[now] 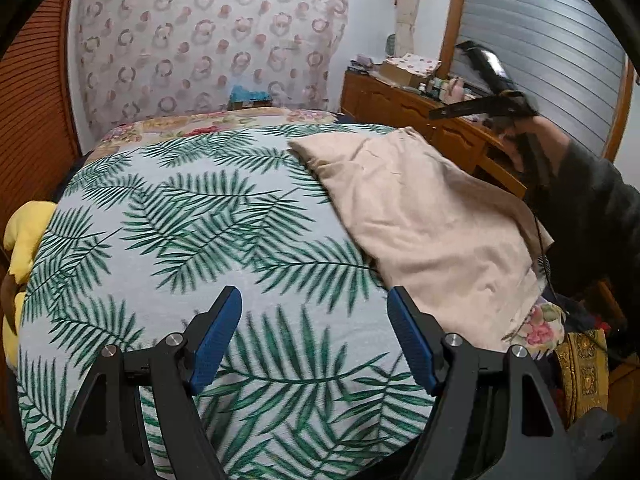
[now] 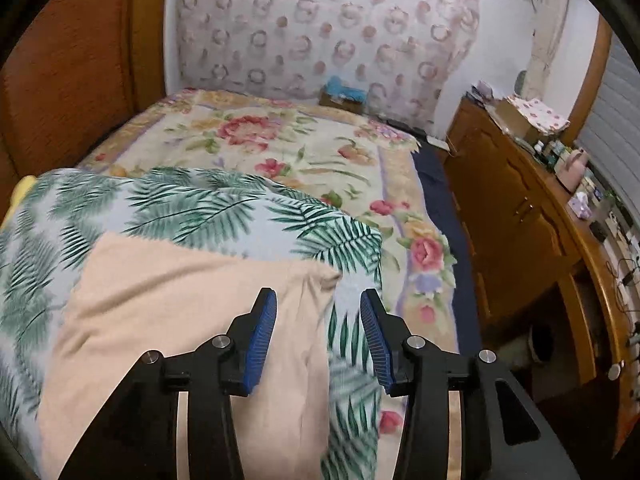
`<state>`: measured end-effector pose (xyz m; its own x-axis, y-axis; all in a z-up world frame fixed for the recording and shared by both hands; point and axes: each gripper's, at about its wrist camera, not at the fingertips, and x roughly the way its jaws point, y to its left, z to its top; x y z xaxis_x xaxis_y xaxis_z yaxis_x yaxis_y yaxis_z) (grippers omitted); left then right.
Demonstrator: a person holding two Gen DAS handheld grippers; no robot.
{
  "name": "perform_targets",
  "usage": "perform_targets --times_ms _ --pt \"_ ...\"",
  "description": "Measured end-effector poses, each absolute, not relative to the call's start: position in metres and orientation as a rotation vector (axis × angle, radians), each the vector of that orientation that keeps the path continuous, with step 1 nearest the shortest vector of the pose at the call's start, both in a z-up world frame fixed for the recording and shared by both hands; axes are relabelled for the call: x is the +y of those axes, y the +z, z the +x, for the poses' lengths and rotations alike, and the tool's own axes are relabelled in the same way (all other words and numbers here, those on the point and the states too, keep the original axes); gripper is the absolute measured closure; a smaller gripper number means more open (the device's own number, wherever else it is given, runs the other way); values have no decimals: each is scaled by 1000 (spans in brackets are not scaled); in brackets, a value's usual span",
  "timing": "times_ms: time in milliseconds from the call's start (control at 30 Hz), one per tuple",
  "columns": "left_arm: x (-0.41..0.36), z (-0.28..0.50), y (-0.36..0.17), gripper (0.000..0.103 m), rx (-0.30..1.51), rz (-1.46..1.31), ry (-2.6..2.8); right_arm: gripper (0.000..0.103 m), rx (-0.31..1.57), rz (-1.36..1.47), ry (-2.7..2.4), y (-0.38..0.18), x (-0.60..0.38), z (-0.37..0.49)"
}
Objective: Fold small clothes
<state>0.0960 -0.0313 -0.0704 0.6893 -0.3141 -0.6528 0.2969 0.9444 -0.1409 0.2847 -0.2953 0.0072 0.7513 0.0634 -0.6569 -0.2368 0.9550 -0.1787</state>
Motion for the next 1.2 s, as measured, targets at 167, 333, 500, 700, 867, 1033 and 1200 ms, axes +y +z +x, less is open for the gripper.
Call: perform_targets --times_ms 167,333,500,700,867,1033,1200 --pt "-55 96 -74 27 750 -7 -397 58 696 -228 287 4 -322 198" --pt "-82 98 -82 27 783 22 -444 58 745 -132 347 -32 -340 131" --pt "-100 89 -87 29 801 53 -500 58 747 -76 333 -61 -348 93" --pt "-110 72 -89 58 830 37 -577 79 711 -79 336 -65 -350 84" --pt "-124 66 -95 58 866 50 -617 98 700 -83 324 -76 -353 82" --pt "-135 59 -101 87 883 80 -633 98 702 -66 307 -83 -355 79" --pt "-134 45 -80 97 843 47 -681 98 707 -54 296 -85 -359 81"
